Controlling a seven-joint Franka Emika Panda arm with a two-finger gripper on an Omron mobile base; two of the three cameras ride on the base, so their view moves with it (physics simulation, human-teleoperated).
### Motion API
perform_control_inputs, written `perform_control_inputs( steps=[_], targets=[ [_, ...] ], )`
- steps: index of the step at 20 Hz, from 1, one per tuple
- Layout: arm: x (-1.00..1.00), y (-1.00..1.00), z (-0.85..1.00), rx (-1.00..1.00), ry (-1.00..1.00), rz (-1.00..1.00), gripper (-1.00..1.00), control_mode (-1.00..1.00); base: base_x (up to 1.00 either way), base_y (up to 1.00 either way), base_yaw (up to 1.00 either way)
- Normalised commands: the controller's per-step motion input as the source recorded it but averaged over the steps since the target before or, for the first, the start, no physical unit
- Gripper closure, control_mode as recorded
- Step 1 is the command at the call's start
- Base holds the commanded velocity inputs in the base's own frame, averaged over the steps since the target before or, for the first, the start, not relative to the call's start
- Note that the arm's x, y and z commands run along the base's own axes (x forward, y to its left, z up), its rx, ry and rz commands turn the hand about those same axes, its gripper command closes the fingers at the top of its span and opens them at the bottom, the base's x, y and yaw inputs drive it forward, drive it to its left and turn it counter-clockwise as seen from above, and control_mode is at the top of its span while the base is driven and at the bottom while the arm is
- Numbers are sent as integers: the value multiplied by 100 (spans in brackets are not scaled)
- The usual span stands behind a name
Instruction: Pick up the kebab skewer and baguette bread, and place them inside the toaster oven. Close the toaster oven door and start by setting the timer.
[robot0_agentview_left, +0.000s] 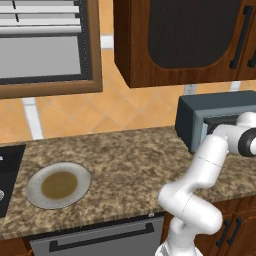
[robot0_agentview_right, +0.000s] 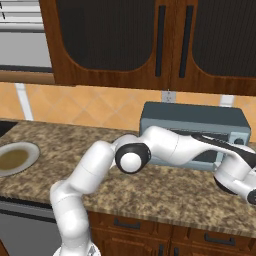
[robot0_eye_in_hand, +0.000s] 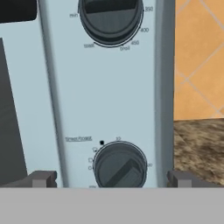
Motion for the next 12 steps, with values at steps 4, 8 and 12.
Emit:
perform_control_inputs(
  steps=[4, 8, 12],
  targets=[
    [1, 0, 0, 0, 0, 0, -100, -100, 0, 0, 0],
    [12, 0, 0, 0, 0, 0, -100, -100, 0, 0, 0],
    [16, 0, 0, 0, 0, 0, -100, -100, 0, 0, 0]
  ],
)
